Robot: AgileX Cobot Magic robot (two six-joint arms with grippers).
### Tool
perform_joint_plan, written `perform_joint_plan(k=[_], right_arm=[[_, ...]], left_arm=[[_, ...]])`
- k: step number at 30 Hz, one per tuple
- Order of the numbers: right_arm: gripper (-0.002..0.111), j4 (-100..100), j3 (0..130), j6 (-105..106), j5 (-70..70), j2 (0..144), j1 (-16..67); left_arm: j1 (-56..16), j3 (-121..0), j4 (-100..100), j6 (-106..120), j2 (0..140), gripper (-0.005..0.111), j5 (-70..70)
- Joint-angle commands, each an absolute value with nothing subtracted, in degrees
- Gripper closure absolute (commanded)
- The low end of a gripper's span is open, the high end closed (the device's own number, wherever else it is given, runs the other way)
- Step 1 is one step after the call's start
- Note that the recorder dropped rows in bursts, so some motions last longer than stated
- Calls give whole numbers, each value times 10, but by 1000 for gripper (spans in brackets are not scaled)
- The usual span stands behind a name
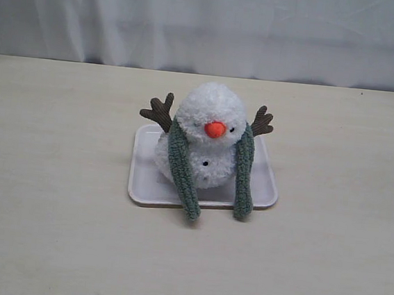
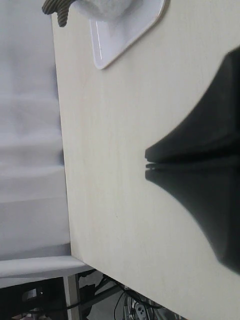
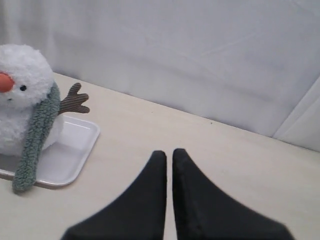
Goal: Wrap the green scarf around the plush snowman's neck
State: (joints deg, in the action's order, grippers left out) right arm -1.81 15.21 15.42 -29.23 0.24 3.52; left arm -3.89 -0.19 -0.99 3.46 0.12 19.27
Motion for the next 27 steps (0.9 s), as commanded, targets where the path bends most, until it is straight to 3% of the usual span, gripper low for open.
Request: perform_joint_plan(k=[1,20,27], right_arm=[[104,-22,150,151,-286,0,-8],[104,-22,150,151,-275,0,-13],[104,-22,150,151,-85,0,-13]], left_arm=[[-37,0,-9,36,0,107,185],[-37,0,-9,36,0,107,185],[-37,0,-9,36,0,107,185]])
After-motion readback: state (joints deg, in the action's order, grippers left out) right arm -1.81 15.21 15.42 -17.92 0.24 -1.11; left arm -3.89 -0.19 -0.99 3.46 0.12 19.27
